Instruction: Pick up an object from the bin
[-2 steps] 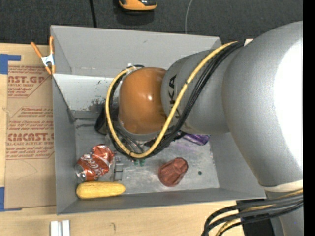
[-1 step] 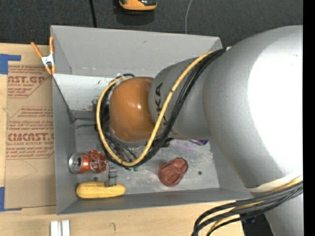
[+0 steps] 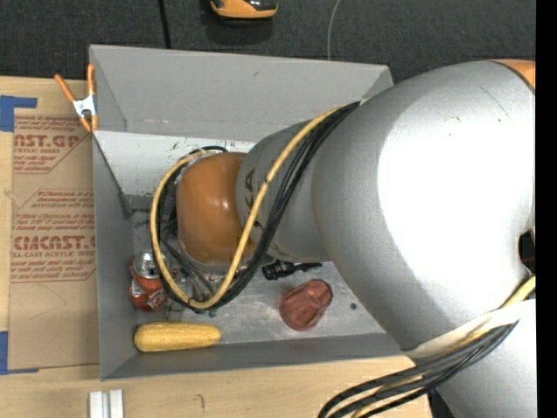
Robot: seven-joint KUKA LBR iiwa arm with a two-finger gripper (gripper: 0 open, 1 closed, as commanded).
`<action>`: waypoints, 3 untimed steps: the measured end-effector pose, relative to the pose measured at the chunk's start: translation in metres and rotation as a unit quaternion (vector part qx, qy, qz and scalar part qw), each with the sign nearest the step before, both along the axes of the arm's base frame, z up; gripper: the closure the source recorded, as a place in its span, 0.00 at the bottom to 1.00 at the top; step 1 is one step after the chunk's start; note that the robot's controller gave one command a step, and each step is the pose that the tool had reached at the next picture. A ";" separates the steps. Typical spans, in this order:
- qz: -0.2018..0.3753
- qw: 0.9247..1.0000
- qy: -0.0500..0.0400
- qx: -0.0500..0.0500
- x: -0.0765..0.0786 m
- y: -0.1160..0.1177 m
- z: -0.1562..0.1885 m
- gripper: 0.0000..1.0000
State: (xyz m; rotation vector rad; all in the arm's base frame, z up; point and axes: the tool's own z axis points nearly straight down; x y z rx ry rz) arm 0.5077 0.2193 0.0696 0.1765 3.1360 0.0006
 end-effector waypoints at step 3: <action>0.019 1.000 0.001 0.000 0.007 -0.005 0.127 1.00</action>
Offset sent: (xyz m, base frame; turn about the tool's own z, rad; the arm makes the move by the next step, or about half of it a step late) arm 0.0074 -0.0142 0.1542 -0.0115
